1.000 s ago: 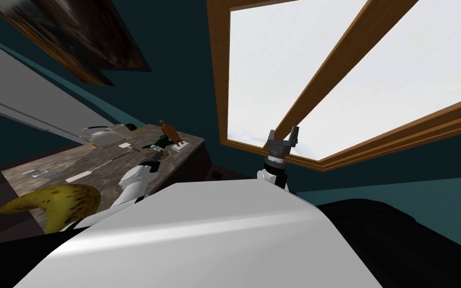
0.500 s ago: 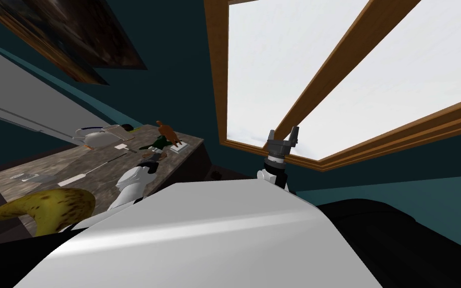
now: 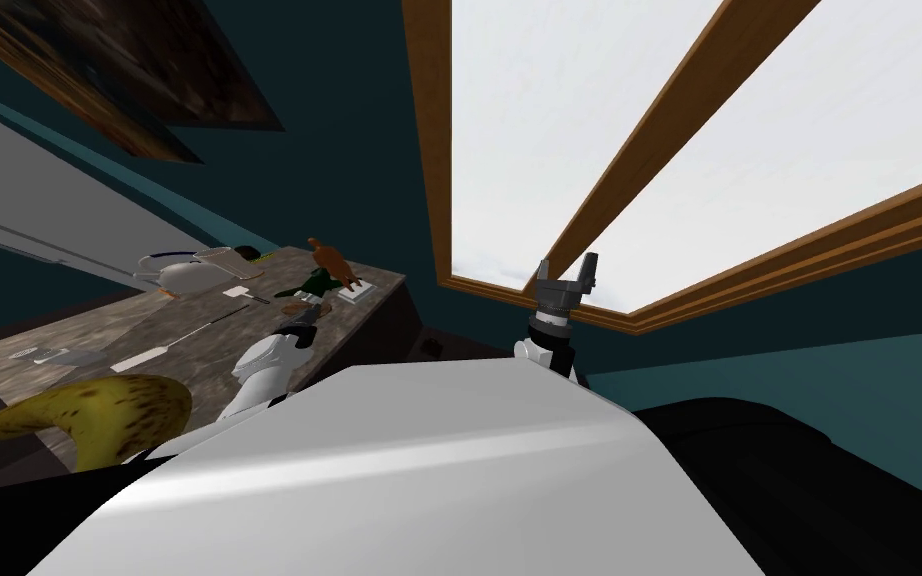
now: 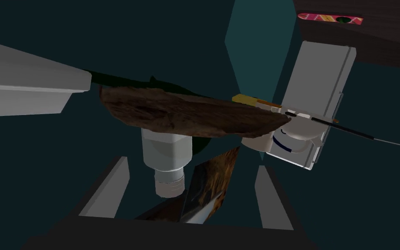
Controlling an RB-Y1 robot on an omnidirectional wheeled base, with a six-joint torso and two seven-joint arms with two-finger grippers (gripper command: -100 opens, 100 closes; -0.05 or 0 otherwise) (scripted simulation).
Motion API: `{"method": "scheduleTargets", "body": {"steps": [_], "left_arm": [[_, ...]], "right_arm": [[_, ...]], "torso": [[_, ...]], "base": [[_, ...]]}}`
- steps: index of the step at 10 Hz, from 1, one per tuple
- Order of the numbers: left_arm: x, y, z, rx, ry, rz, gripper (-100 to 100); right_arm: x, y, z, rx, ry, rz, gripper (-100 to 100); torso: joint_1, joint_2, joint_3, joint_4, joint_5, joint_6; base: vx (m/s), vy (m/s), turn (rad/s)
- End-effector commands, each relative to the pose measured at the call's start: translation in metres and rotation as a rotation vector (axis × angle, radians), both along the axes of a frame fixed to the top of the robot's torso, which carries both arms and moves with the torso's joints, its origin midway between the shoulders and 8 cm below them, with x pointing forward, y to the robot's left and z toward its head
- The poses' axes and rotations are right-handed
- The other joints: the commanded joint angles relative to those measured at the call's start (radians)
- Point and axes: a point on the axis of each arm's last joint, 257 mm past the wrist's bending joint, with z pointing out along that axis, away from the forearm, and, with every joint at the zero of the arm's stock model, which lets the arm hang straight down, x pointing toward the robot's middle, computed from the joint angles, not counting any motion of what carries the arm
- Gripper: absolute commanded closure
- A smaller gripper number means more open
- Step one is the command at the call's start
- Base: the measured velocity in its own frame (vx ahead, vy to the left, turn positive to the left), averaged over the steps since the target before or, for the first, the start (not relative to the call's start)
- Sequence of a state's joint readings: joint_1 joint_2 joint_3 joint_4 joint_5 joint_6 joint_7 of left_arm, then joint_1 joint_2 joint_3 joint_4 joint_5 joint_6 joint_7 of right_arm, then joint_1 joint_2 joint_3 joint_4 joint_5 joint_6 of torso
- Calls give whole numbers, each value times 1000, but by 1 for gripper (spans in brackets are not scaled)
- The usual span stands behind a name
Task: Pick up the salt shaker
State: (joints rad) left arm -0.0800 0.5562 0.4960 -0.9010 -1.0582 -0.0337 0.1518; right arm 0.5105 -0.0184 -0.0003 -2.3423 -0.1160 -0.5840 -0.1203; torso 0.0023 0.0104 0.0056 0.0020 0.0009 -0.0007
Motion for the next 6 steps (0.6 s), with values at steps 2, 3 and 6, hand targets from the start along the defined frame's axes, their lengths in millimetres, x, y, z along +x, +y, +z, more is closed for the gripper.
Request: {"method": "scheduleTargets", "body": {"steps": [2, 3, 6], "left_arm": [[-11, 6, -10, 2, 23, 33, -100], [-14, 8, -13, 3, 30, 44, -100], [-15, 12, -11, 26, 52, 37, -100]], "right_arm": [[0, 0, 0, 0, 0, 0, 0], [0, 0, 0, 0, 0, 0, 0], [0, 0, 0, 0, 0, 0, 0]], "torso": [[0, 2, 1, 1, 0, 0], [0, 2, 2, 1, 0, 0], [-1, -2, -1, 0, 0, 0]], "base": [[-215, -9, -77], [-213, -10, -68], [-86, -15, -27]]}}
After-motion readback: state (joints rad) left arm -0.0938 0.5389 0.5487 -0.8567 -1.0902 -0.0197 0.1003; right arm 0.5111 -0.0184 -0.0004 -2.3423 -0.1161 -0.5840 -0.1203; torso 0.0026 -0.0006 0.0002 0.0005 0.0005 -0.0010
